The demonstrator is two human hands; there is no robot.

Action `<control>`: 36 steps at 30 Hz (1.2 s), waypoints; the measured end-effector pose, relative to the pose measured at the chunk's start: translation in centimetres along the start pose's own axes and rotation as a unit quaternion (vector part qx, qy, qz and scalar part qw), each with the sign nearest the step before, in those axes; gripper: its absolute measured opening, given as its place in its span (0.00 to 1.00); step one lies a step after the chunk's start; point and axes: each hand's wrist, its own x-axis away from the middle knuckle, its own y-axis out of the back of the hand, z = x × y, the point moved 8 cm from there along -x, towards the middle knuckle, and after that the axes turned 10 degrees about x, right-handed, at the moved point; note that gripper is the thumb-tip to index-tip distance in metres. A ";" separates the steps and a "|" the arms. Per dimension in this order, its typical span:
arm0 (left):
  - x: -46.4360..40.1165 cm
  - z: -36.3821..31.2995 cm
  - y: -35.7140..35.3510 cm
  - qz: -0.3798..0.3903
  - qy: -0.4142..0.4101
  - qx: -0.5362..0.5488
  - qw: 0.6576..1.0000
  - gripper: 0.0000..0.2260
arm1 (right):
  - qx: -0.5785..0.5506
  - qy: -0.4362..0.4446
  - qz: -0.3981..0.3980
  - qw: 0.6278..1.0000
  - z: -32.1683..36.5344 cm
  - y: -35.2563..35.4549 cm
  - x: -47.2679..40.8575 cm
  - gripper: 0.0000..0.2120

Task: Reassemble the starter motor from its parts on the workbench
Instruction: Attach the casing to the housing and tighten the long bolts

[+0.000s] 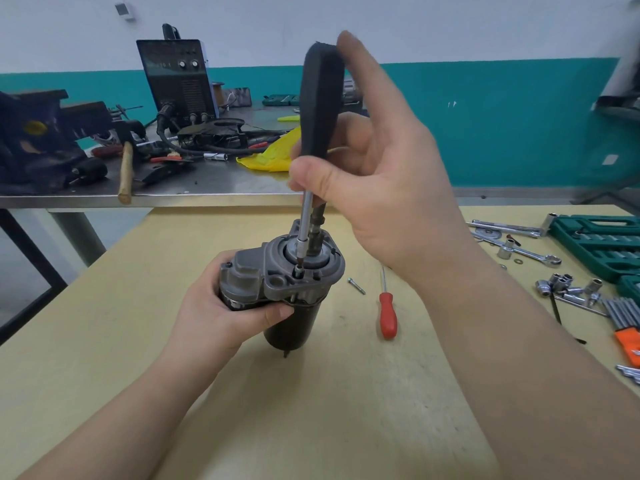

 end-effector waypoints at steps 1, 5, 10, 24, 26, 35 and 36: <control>0.0 0.0 0.0 0.000 0.000 0.000 1.000 0.31 | -0.008 -0.009 -0.012 1.000 -0.2 0.1 0.1 0.38; 0.0 0.0 0.0 0.001 -0.001 0.000 1.000 0.31 | 0.033 -0.030 -0.027 0.999 -0.4 0.0 0.4 0.10; 0.1 0.0 0.0 0.000 0.000 0.001 1.000 0.31 | -0.014 -0.072 0.108 0.991 -1.1 -0.9 0.4 0.17; 0.9 -2.2 0.1 -0.043 -0.082 -0.134 0.987 0.29 | 0.003 -0.132 0.036 0.991 -3.5 -1.9 2.1 0.04; 1.0 -2.4 0.3 -0.049 -0.088 -0.142 0.985 0.29 | 0.004 -0.134 0.059 0.989 -3.5 -2.0 2.2 0.07; 1.4 -3.6 0.6 -0.045 -0.132 -0.199 0.970 0.42 | 0.015 -0.126 0.025 0.992 -4.1 -2.4 2.6 0.08; 1.5 -3.9 0.4 -0.034 -0.147 -0.210 0.966 0.41 | 0.015 -0.119 0.025 0.993 -4.0 -2.5 2.7 0.06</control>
